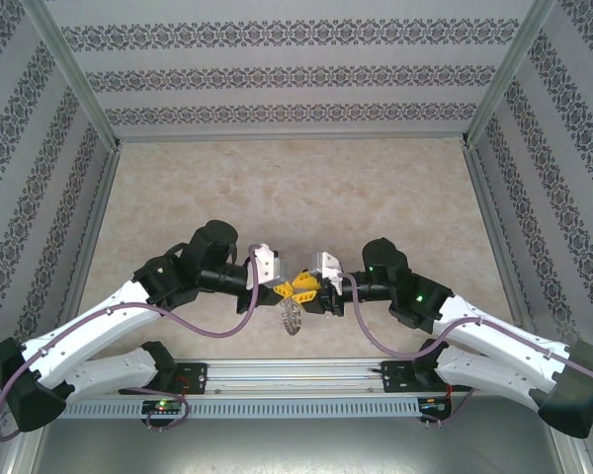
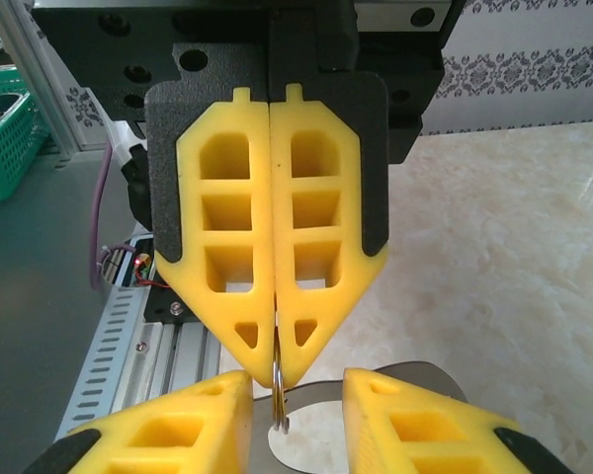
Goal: Put the keys on the keyring
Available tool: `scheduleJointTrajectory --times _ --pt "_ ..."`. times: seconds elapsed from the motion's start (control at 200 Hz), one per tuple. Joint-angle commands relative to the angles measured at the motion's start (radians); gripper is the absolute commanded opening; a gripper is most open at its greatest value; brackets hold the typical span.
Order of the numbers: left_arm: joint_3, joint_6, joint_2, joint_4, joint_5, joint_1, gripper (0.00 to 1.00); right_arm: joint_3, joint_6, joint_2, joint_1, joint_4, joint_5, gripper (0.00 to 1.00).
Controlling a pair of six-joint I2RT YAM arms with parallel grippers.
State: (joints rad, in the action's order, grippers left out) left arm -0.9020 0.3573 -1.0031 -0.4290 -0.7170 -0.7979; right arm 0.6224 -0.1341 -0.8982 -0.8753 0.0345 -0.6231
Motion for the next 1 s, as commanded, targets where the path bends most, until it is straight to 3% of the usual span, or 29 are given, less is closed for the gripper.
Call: scheduleJointTrajectory --times 0.0,0.315,0.465,0.679,0.994 --pt "-0.034 0.019 -0.004 0.007 -0.013 -0.017 0.00 0.033 -0.021 -0.012 -0.016 0.007 -0.018 0.28" --pt "-0.027 0.015 -0.001 0.026 -0.003 -0.021 0.00 0.041 -0.034 -0.034 -0.020 -0.018 -0.001 0.15" --pt "-0.027 0.013 0.001 0.036 0.001 -0.024 0.00 0.039 -0.034 -0.034 -0.021 -0.019 0.019 0.00" --pt "-0.017 -0.002 0.012 0.065 -0.005 -0.030 0.00 0.033 -0.035 -0.012 -0.020 -0.010 0.063 0.00" --pt "0.039 -0.052 0.094 0.137 -0.016 -0.030 0.00 0.016 -0.030 0.041 -0.016 0.009 0.026 0.00"
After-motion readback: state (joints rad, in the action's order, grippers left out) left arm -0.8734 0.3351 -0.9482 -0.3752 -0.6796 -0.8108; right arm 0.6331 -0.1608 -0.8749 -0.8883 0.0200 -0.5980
